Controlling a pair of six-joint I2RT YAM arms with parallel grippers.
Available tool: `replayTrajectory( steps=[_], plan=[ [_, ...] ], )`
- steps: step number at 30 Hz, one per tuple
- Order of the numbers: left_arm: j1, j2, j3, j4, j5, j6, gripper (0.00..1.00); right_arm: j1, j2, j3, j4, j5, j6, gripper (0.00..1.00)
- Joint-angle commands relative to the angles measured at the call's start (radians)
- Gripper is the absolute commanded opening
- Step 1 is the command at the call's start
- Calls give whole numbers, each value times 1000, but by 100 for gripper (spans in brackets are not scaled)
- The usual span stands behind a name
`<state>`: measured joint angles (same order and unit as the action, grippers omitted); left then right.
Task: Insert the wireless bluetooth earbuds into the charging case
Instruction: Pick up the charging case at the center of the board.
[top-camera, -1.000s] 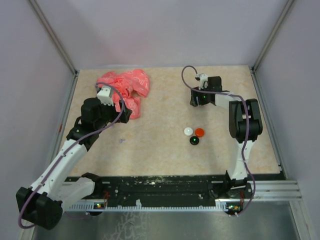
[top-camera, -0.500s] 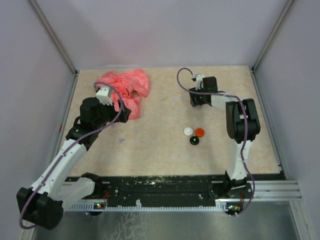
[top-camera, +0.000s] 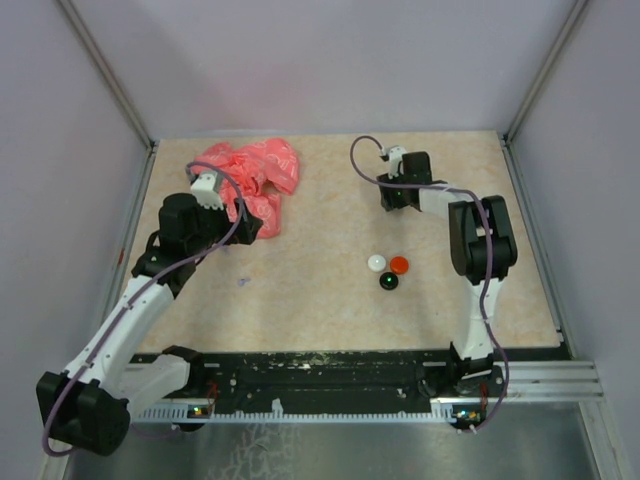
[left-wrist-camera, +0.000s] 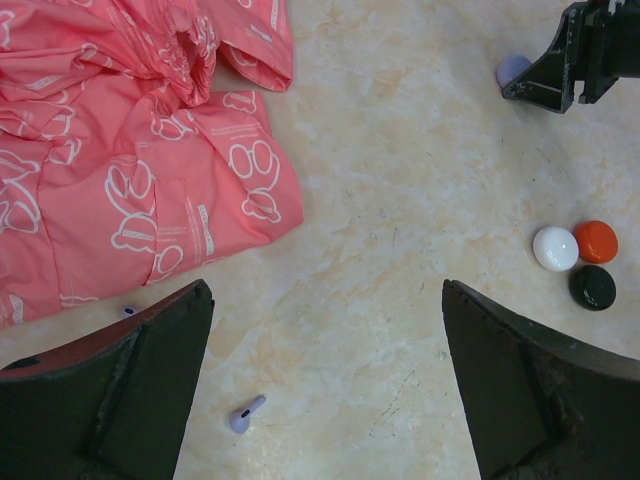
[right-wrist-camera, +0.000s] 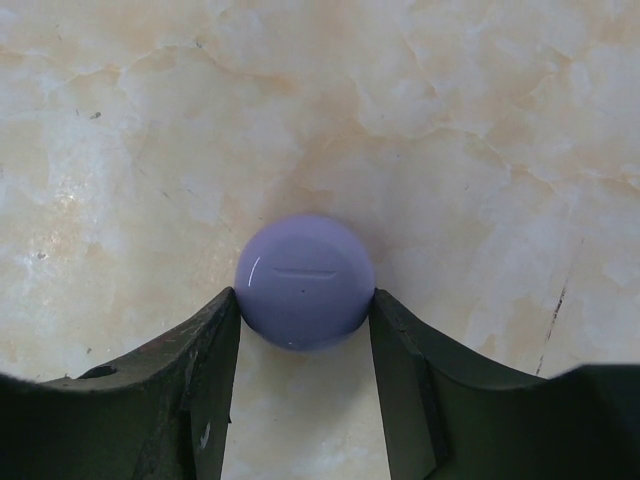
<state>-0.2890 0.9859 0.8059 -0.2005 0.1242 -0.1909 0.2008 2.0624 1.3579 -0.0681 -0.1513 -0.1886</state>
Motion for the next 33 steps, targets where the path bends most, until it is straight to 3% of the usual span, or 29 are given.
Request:
replayTrajectory(
  steps=[1,12,20,33],
  plan=[
    [21,4,21,37,58,-26,100,29,-5,14,8,2,-21,45],
    [30,8,10,81,184,-51,99,141,-272,-231,170,-18,78,40],
    [31,15,-4,114,242,-77,100,317,-448,-382,329,33,132,39],
    [31,97,-24,202,502,-153,97,570,-649,-629,699,131,177,39]
  ],
)
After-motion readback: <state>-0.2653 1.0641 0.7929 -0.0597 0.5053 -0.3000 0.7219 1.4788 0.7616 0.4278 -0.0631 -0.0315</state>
